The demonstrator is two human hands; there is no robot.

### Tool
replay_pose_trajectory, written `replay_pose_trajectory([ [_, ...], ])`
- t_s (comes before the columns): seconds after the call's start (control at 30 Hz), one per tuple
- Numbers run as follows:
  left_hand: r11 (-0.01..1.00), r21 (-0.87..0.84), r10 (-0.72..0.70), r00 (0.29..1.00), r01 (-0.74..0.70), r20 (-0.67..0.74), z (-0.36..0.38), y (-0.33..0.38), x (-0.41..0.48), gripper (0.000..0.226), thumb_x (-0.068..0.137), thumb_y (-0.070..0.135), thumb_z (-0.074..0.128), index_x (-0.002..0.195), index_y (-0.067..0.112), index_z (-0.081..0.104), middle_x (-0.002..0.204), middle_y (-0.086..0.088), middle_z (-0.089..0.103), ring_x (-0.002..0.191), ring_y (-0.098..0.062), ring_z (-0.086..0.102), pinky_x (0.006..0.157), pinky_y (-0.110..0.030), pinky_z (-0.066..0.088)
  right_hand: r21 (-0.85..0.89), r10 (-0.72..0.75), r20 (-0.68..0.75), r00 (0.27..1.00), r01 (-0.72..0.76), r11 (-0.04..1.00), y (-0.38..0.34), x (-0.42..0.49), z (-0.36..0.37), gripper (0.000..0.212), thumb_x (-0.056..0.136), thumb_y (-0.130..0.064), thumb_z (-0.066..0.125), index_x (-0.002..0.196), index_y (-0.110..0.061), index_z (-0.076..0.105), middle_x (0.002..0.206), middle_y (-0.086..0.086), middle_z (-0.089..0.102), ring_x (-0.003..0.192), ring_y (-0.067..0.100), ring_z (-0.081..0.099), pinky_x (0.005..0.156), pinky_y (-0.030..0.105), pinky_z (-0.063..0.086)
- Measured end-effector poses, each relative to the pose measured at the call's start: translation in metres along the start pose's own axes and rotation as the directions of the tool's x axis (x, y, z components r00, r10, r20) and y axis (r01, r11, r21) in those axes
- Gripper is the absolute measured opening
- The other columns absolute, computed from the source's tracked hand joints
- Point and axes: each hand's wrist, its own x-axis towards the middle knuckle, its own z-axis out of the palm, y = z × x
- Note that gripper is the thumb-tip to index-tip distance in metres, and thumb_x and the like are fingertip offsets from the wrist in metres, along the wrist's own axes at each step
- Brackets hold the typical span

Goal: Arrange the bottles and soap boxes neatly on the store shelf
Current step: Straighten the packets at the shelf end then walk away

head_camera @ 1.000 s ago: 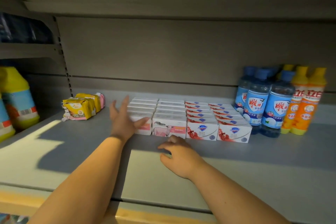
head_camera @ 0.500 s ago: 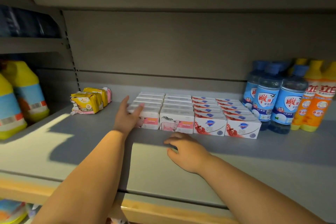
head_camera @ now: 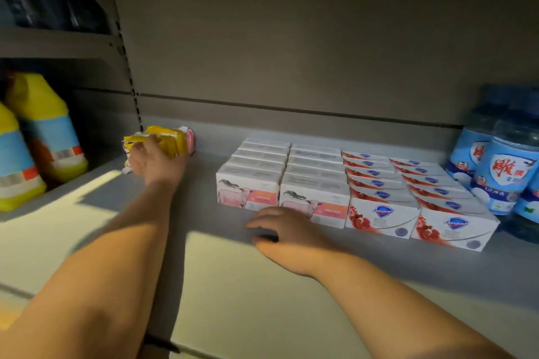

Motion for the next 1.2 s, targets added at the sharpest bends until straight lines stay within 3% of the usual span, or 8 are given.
replay_pose_trajectory([
  [0.17, 0.991, -0.047, -0.129, 0.992, 0.129, -0.003, 0.013, -0.012, 0.024, 0.078, 0.073, 0.034, 0.073, 0.141, 0.03, 0.034, 0.151, -0.017, 0.012, 0.138, -0.04, 0.018, 0.116, -0.041, 0.018, 0.046, -0.042, -0.019, 0.999, 0.043, 0.998, 0.009, 0.004, 0.004, 0.031, 0.086, -0.022, 0.059, 0.117, -0.024, 0.066, 0.126, -0.01, 0.058, 0.115, -0.002, 0.043, 0.086, -0.009, 0.011],
  [0.5, 0.911, -0.339, -0.31, 0.932, 0.233, -0.191, 0.004, -0.014, 0.018, 0.045, 0.081, 0.012, 0.055, 0.125, 0.012, 0.041, 0.131, -0.018, 0.044, 0.114, -0.039, 0.049, 0.097, -0.039, 0.04, 0.054, 0.013, -0.014, 1.0, -0.012, 0.998, 0.005, 0.004, 0.002, 0.03, 0.086, -0.023, 0.059, 0.116, -0.023, 0.066, 0.124, -0.01, 0.059, 0.112, 0.0, 0.046, 0.081, -0.01, 0.014],
  [0.7, 0.855, -0.484, -0.307, 0.935, 0.187, -0.18, -0.013, -0.005, -0.017, 0.034, 0.086, 0.019, 0.05, 0.119, 0.012, 0.044, 0.119, -0.015, 0.056, 0.107, -0.032, 0.055, 0.087, -0.034, 0.043, 0.046, 0.071, -0.036, 0.997, -0.07, 0.997, 0.0, 0.003, 0.003, 0.029, 0.086, -0.021, 0.058, 0.114, -0.021, 0.066, 0.121, -0.007, 0.06, 0.112, 0.006, 0.051, 0.089, 0.005, 0.029],
  [0.83, 0.735, -0.629, -0.401, 0.91, 0.252, -0.103, -0.033, 0.012, -0.06, 0.043, 0.086, 0.022, 0.061, 0.124, 0.013, 0.042, 0.105, -0.001, 0.051, 0.091, -0.017, 0.049, 0.077, -0.024, 0.037, -0.015, 0.102, -0.034, 0.994, -0.102, 0.995, -0.005, 0.001, -0.001, 0.025, 0.086, -0.023, 0.056, 0.109, -0.019, 0.067, 0.115, -0.003, 0.061, 0.106, 0.013, 0.054, 0.087, 0.017, 0.037],
  [0.93, 0.543, -0.748, -0.532, 0.845, 0.383, 0.046, -0.055, 0.028, -0.094, 0.039, 0.081, 0.016, 0.066, 0.115, 0.014, 0.047, 0.101, -0.002, 0.052, 0.08, -0.016, 0.052, 0.069, -0.024, 0.04, -0.069, 0.13, -0.051, 0.99, -0.134, 0.989, -0.009, -0.004, -0.004, 0.022, 0.088, -0.022, 0.053, 0.105, -0.019, 0.066, 0.108, -0.004, 0.061, 0.098, 0.013, 0.053, 0.08, 0.02, 0.037],
  [1.03, 0.329, -0.857, -0.299, 0.904, 0.398, 0.305, -0.075, 0.038, -0.126, 0.019, 0.084, 0.006, 0.063, 0.096, 0.012, 0.05, 0.095, -0.009, 0.06, 0.075, -0.016, 0.06, 0.067, -0.027, 0.049, 0.102, 0.231, -0.083, 0.97, -0.222, 0.97, -0.016, -0.011, -0.006, 0.014, 0.09, -0.024, 0.054, 0.095, -0.024, 0.067, 0.096, -0.009, 0.06, 0.088, 0.011, 0.054, 0.073, 0.019, 0.039],
  [1.1, 0.229, -0.846, -0.067, 0.875, 0.481, 0.48, -0.087, 0.043, -0.143, 0.012, 0.086, 0.001, 0.058, 0.097, 0.003, 0.056, 0.086, -0.012, 0.06, 0.073, -0.02, 0.061, 0.069, -0.032, 0.05, 0.507, 0.441, -0.075, 0.894, -0.347, 0.789, -0.032, -0.012, -0.013, 0.013, 0.09, -0.034, 0.058, 0.091, -0.025, 0.067, 0.096, -0.009, 0.064, 0.087, 0.009, 0.058, 0.074, 0.017, 0.043],
  [1.2, 0.243, -0.81, 0.11, 0.815, 0.533, 0.569, -0.097, 0.057, -0.167, 0.043, 0.076, 0.003, 0.061, 0.116, -0.009, 0.05, 0.087, -0.017, 0.055, 0.073, -0.025, 0.057, 0.066, -0.033, 0.048, 0.915, 0.554, 0.145, 0.82, -0.324, 0.241, -0.052, -0.015, -0.027, 0.025, 0.09, -0.042, 0.055, 0.089, -0.02, 0.065, 0.093, 0.003, 0.068, 0.086, 0.019, 0.062, 0.083, 0.034, 0.05],
])
